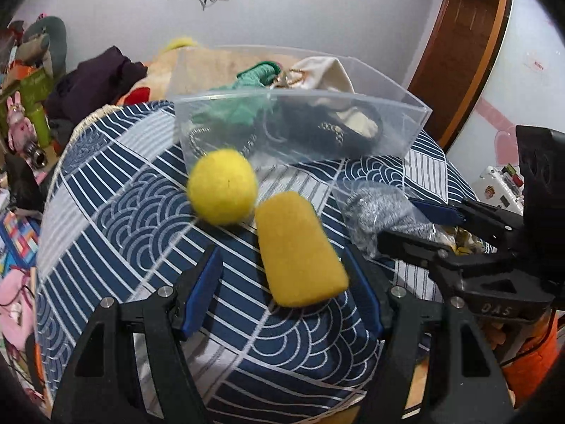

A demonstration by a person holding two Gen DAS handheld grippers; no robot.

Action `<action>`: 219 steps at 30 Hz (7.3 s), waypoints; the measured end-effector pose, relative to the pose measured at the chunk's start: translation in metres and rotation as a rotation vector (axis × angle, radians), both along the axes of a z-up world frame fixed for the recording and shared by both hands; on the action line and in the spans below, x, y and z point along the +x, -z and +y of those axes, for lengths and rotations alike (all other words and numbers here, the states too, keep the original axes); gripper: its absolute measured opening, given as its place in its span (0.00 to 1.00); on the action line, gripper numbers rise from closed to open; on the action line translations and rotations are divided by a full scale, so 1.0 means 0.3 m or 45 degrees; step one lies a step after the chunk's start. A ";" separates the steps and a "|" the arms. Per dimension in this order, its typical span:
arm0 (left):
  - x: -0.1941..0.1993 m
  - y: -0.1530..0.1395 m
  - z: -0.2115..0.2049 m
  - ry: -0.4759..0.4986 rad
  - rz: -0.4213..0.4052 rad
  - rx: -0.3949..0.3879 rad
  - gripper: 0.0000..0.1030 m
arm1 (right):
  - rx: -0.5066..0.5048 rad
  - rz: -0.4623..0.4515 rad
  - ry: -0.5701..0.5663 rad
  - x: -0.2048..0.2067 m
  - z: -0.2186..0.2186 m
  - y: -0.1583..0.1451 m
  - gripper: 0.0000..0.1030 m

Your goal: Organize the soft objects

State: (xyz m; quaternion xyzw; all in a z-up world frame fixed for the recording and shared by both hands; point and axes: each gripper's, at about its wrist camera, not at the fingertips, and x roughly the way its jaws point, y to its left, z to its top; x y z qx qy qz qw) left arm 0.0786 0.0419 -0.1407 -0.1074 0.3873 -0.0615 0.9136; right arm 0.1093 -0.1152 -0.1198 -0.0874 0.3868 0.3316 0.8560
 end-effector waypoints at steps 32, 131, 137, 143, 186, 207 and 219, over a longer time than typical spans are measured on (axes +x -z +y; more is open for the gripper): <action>-0.018 -0.321 0.025 -0.016 -0.357 0.070 0.37 | 0.285 -0.286 0.111 -0.019 -0.135 -0.307 0.23; 0.098 -0.008 0.018 -0.063 -0.056 0.094 0.43 | 0.032 -0.131 0.155 -0.081 -0.205 -0.106 0.20; 0.045 -0.114 0.010 -0.057 -0.165 0.104 0.43 | 0.104 -0.219 0.172 -0.035 -0.180 -0.193 0.20; 0.066 -0.234 0.054 -0.085 -0.272 0.106 0.43 | 0.184 -0.291 0.162 0.019 -0.139 -0.289 0.20; 0.186 -0.288 0.125 -0.119 -0.256 0.097 0.61 | 0.127 -0.252 0.048 0.209 0.102 -0.304 0.63; -0.147 -0.528 -0.001 -0.122 -0.615 0.144 0.88 | 0.335 -0.553 0.070 -0.075 -0.112 -0.481 1.00; -0.233 -0.505 -0.031 -0.128 -0.654 0.130 0.97 | 0.350 -0.564 0.122 -0.150 -0.161 -0.452 1.00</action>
